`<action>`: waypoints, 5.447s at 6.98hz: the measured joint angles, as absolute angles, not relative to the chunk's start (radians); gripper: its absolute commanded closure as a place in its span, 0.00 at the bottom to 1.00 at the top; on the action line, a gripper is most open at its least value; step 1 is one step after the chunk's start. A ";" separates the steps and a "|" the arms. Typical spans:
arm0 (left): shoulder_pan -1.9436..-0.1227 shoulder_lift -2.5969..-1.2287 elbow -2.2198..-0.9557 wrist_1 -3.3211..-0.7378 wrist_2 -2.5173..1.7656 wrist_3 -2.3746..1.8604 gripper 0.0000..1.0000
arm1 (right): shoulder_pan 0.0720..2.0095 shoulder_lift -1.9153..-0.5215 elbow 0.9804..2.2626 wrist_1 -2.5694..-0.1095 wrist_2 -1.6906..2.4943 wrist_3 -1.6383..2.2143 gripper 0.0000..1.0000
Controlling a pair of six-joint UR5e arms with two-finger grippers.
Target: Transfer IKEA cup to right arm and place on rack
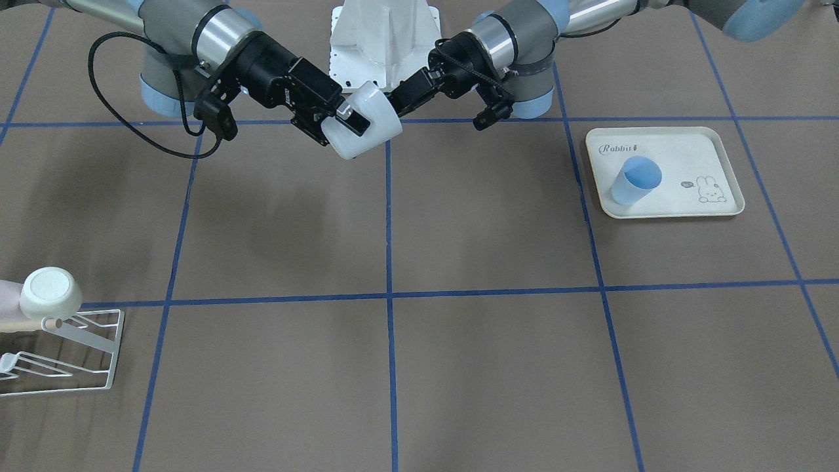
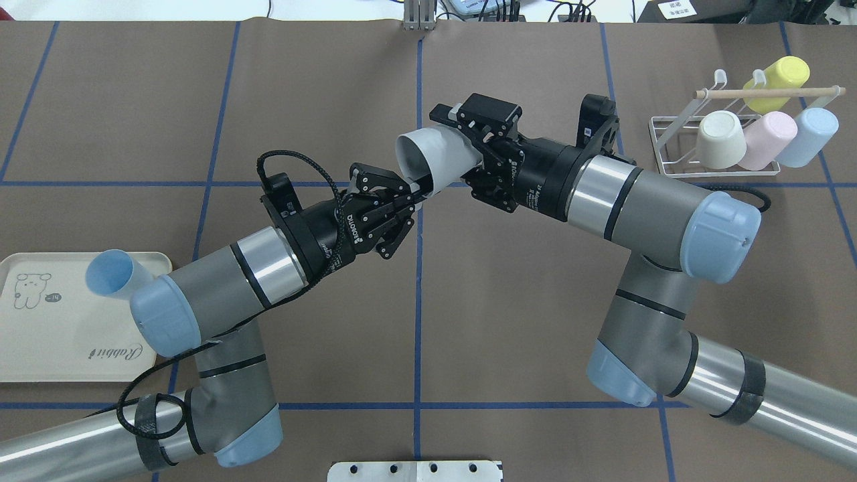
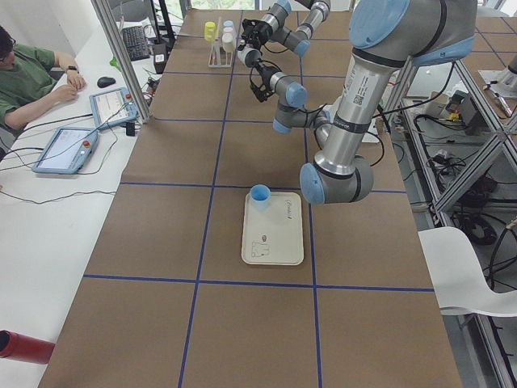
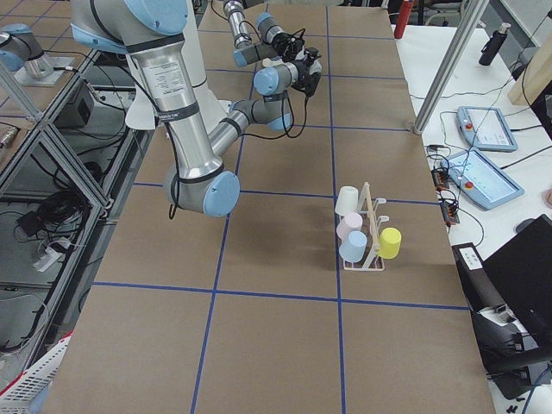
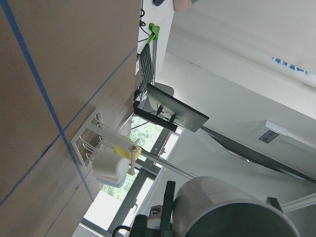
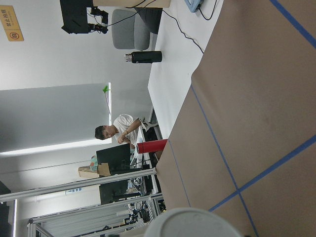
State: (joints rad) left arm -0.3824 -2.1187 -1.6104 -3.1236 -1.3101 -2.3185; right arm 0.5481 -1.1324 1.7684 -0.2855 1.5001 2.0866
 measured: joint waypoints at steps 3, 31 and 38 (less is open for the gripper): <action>-0.389 -2.124 -1.620 -3.126 -1.312 -2.304 0.00 | 0.555 -1.134 1.768 -0.285 1.501 2.087 1.00; -0.918 -1.379 -2.147 -2.177 -1.770 -1.039 0.00 | 0.971 -1.257 1.331 -0.573 0.982 0.930 1.00; -0.915 -1.392 -2.136 -2.177 -1.770 -1.039 0.00 | 0.911 -1.316 1.340 -0.537 0.987 0.940 1.00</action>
